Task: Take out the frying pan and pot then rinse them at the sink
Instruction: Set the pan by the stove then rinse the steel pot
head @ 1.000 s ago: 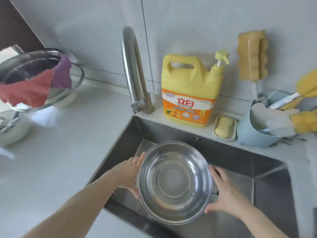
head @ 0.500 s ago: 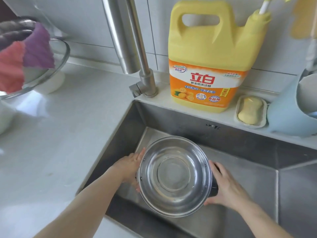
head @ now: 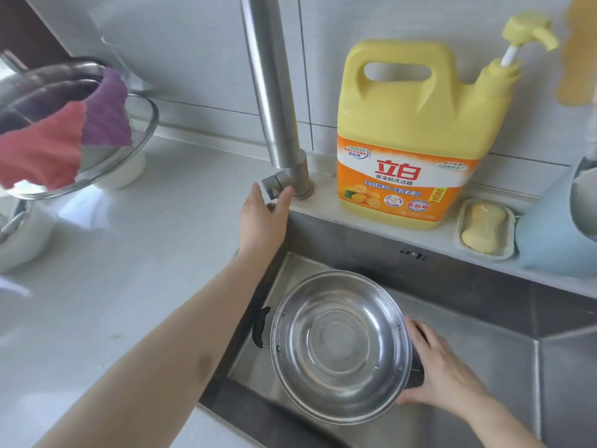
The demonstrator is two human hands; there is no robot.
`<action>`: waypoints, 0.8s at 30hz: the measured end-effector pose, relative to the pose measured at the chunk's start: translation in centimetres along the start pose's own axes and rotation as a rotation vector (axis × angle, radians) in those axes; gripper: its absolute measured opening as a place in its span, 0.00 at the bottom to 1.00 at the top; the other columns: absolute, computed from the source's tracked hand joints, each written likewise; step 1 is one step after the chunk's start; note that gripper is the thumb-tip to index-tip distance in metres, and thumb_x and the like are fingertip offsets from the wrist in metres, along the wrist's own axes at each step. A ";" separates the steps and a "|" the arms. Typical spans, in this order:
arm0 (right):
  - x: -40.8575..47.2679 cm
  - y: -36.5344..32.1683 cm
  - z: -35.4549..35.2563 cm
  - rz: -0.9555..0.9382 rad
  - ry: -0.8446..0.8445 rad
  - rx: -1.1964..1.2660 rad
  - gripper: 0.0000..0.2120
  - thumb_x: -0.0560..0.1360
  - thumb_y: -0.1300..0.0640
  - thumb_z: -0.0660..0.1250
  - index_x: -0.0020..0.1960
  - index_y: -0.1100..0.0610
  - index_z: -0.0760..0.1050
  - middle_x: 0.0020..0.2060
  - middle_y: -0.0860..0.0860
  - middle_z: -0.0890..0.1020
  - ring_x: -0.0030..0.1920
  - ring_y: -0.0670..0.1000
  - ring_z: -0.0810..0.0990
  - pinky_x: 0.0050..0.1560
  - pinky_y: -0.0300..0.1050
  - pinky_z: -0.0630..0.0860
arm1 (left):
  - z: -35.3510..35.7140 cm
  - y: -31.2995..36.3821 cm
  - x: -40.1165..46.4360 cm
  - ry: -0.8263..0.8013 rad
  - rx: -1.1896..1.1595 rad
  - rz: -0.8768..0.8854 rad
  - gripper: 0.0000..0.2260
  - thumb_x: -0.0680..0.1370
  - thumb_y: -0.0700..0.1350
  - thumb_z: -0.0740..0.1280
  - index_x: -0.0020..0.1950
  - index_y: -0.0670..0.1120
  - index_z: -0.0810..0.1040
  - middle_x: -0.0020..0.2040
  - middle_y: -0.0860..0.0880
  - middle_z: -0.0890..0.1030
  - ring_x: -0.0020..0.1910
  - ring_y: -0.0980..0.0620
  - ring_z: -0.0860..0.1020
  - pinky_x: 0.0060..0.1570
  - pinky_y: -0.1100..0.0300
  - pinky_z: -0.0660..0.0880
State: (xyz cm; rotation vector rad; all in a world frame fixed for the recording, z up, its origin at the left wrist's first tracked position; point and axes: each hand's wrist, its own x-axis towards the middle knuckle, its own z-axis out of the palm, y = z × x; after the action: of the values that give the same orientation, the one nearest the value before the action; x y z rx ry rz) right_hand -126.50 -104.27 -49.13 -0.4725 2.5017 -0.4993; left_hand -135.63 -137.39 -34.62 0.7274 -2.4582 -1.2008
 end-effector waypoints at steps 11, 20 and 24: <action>-0.2 0.0 0.5 -0.009 0.026 0.004 0.69 0.50 0.25 0.72 0.77 0.43 0.34 0.73 0.40 0.48 0.71 0.46 0.58 0.66 0.41 0.69 | 1.1 1.1 2.9 0.006 0.183 -0.083 0.14 0.81 0.42 0.56 0.55 0.32 0.75 0.53 0.35 0.78 0.53 0.37 0.76 0.40 0.57 0.64; -0.3 0.0 0.5 -0.018 0.036 -0.005 0.68 0.51 0.25 0.71 0.77 0.43 0.34 0.73 0.40 0.48 0.70 0.46 0.59 0.65 0.41 0.70 | 0.3 -0.1 3.4 -0.018 0.136 -0.036 0.09 0.79 0.39 0.57 0.43 0.38 0.73 0.43 0.34 0.76 0.48 0.35 0.77 0.44 0.48 0.73; -0.2 0.1 0.6 -0.018 0.035 -0.006 0.69 0.52 0.25 0.71 0.78 0.45 0.34 0.73 0.41 0.48 0.71 0.46 0.58 0.66 0.42 0.69 | 0.1 0.3 2.3 -0.038 0.042 -0.030 0.12 0.82 0.46 0.57 0.51 0.39 0.74 0.42 0.42 0.75 0.44 0.43 0.74 0.40 0.54 0.67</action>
State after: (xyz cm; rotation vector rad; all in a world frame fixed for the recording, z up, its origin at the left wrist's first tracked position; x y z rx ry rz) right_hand -126.07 -104.31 -49.54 -0.4929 2.5350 -0.5109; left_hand -137.65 -138.45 -34.31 0.7623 -2.5187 -1.1874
